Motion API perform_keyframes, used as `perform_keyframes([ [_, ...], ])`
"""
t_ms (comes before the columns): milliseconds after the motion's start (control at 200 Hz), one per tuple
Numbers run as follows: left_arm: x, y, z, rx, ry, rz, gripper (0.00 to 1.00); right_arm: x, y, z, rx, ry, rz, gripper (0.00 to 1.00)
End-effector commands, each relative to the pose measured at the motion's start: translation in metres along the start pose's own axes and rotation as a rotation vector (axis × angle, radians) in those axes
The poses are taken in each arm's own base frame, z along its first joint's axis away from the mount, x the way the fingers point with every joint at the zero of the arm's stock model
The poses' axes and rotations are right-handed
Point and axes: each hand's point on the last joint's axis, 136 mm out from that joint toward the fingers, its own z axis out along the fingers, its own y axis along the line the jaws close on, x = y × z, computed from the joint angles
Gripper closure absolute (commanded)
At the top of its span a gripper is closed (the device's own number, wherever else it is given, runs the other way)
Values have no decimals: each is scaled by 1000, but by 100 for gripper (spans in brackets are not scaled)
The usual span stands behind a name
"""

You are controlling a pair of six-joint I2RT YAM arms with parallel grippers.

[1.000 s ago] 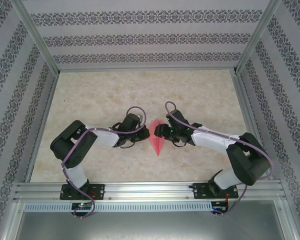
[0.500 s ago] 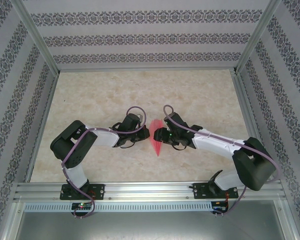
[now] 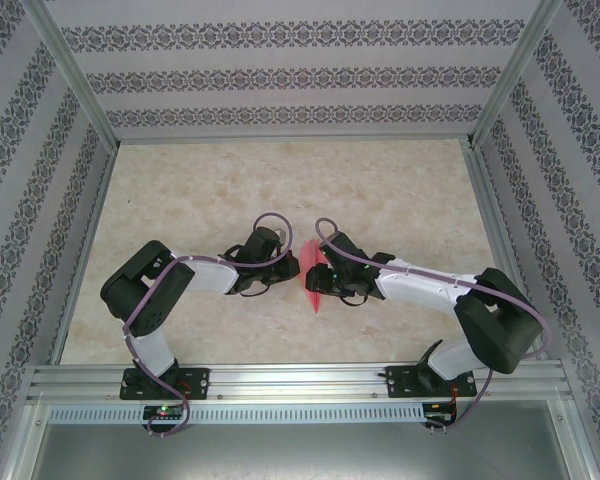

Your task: Fold a paper plane with a square sheet of paper (pick it up from the middle)

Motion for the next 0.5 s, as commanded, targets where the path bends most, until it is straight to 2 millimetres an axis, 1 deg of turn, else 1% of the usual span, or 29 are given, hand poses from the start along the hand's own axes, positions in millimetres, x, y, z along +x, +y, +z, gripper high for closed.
perform_keyframes([
  [0, -11, -8, 0, 37, -26, -5, 100, -8, 10, -3, -3, -32, -9, 57],
  [205, -10, -8, 1, 36, -23, -4, 100, -5, 12, 0, -5, -24, -7, 57],
  [360, -10, -7, 1, 33, -21, -5, 100, -4, 13, -10, -1, -56, -9, 57],
  [495, -10, -7, 1, 32, -22, -5, 100, 1, 7, -12, 19, -57, 2, 57],
])
